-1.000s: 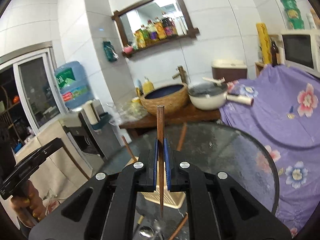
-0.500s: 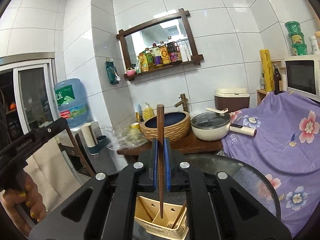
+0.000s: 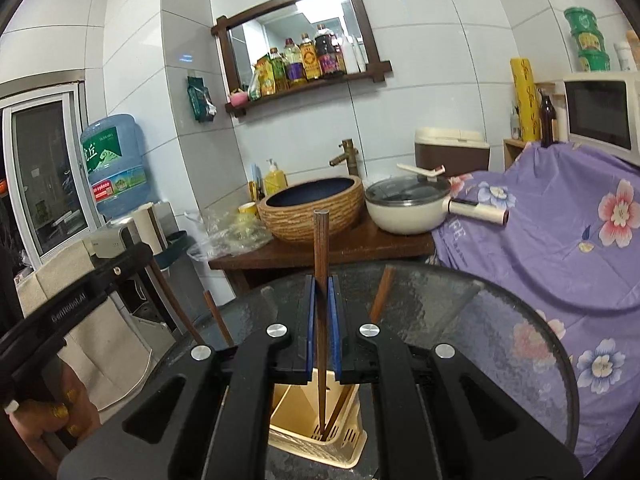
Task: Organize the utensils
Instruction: 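Lower both held chopsticks into the holder and open both tools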
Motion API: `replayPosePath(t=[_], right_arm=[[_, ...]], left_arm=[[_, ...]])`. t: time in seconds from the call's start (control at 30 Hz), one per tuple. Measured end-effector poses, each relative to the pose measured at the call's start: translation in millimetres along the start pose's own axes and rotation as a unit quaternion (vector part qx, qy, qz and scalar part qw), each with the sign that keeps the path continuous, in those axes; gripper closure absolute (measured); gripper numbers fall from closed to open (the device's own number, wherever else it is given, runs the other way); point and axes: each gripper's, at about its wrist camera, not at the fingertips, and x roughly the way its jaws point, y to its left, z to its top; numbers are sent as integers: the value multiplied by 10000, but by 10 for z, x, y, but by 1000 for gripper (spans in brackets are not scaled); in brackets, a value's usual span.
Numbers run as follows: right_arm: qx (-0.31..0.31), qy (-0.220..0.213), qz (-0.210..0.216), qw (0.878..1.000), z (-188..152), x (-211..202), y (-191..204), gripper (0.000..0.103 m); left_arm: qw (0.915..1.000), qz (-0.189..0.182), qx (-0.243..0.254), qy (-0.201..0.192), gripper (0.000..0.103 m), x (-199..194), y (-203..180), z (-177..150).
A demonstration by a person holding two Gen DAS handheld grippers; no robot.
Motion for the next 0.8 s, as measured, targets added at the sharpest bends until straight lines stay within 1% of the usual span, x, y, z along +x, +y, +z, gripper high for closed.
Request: replayPosePath(t=[0.2, 0.33, 0.57, 0.6, 0.63, 0.67, 0.7, 0.73, 0.77, 0.8], right_arm=[[35, 232, 29, 9997, -165, 138, -18, 96], [39, 343, -1, 9994, -241, 202, -32, 96], [-1, 246, -67, 9997, -286, 182, -44, 96], [43, 262, -41, 9996, -292, 182, -60, 95], [62, 274, -27, 9996, -300, 179, -72, 95], [55, 265, -43, 9996, -307, 170, -79, 94], [39, 262, -59, 9996, -315, 163, -82, 89], [39, 262, -53, 9996, -321, 154, -85, 84], [73, 258, -22, 9996, -343, 132, -105, 68], [98, 246, -15, 9996, -354, 112, -111, 52]], left_arm=[[9993, -62, -40, 366, 97, 147, 43, -229], [9985, -70, 46, 545, 97, 212, 55, -333], [9973, -41, 123, 718, 95, 279, 79, -429], [9972, -42, 125, 730, 85, 282, 84, -437], [9973, -42, 112, 726, 69, 274, 91, -445], [9975, -38, 97, 696, 62, 260, 97, -447], [9978, -35, 94, 656, 57, 235, 103, -453], [9979, -40, 106, 641, 56, 215, 103, -457], [9978, -60, 137, 644, 55, 186, 101, -470], [9977, -92, 166, 655, 49, 159, 99, -486]])
